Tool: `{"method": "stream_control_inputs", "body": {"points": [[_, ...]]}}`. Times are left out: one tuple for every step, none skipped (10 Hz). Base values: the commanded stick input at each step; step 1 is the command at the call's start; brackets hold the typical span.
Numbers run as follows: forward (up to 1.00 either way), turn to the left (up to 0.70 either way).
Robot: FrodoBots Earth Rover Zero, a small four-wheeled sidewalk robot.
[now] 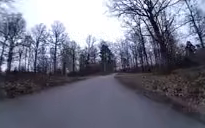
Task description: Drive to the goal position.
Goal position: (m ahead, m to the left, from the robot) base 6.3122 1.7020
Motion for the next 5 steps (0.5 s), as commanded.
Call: {"method": "stream_control_inputs", "body": {"points": [[0.85, 0.0], [0.85, 0.0], [0.85, 0.0], [0.85, 0.0], [0.85, 0.0]]}}
